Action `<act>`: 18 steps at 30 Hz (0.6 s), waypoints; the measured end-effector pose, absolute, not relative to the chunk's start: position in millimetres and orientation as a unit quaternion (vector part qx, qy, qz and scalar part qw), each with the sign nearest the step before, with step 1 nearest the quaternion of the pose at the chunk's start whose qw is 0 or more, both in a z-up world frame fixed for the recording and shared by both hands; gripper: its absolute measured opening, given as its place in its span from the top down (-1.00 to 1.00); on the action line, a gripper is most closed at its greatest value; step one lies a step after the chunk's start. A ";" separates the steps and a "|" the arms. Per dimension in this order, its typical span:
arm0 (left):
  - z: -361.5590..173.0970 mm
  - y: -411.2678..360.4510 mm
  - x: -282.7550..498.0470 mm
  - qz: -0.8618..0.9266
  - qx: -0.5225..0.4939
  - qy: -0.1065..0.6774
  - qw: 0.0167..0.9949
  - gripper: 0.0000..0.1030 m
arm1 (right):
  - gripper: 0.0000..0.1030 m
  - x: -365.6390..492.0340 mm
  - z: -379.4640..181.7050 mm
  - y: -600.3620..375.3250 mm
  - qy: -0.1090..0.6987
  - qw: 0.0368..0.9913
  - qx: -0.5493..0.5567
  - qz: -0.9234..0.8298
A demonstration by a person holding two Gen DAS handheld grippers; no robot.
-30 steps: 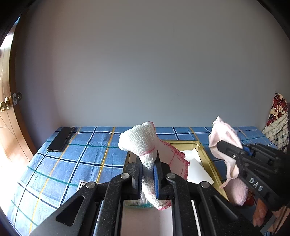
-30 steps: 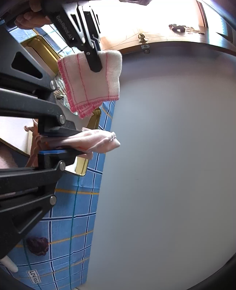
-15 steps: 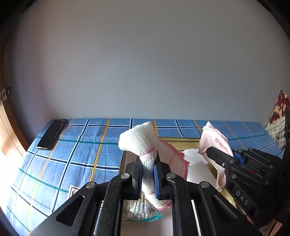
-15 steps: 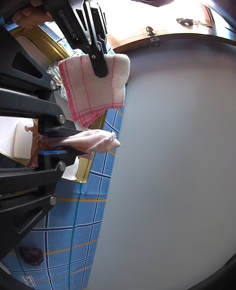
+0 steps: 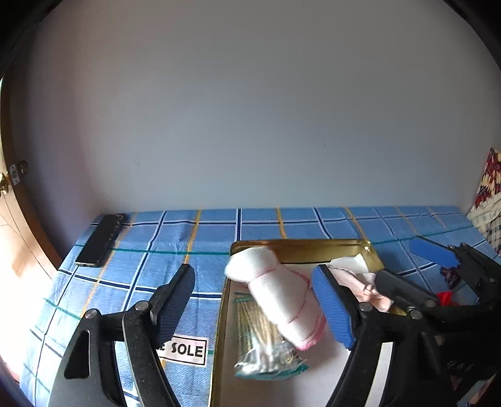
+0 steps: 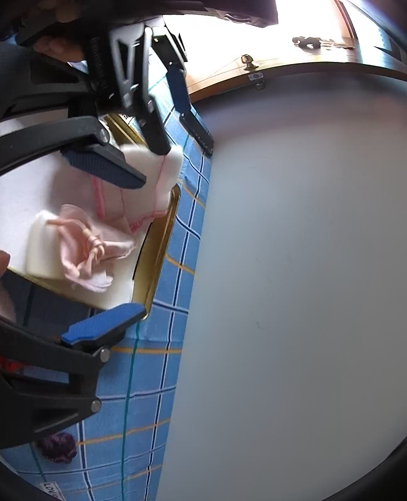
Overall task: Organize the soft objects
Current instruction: 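Open both tools to drop the white towel and pink cloth into the tin, then move both tools toward the red pouch and pink pom-pom on the bed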
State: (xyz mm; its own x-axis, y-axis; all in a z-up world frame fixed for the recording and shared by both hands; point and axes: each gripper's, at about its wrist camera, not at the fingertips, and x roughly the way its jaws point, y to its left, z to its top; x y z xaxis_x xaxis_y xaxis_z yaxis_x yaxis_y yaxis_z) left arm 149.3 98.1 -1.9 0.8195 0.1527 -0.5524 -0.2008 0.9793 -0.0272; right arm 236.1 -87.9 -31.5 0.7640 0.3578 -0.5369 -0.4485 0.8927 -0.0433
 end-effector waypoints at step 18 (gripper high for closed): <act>-17.2 -15.1 66.8 0.017 -0.017 0.251 0.968 -0.55 | -0.77 105.0 -20.2 -242.1 0.215 0.971 -0.056 0.089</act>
State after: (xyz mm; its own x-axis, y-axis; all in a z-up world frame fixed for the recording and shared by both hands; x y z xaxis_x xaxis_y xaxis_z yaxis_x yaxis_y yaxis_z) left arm 66.8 -15.1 -17.2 0.8733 0.0243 -0.4865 -0.0418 0.9988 -0.0252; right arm 105.0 -242.1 -20.2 0.8915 0.1478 -0.4283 -0.1963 0.9780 -0.0712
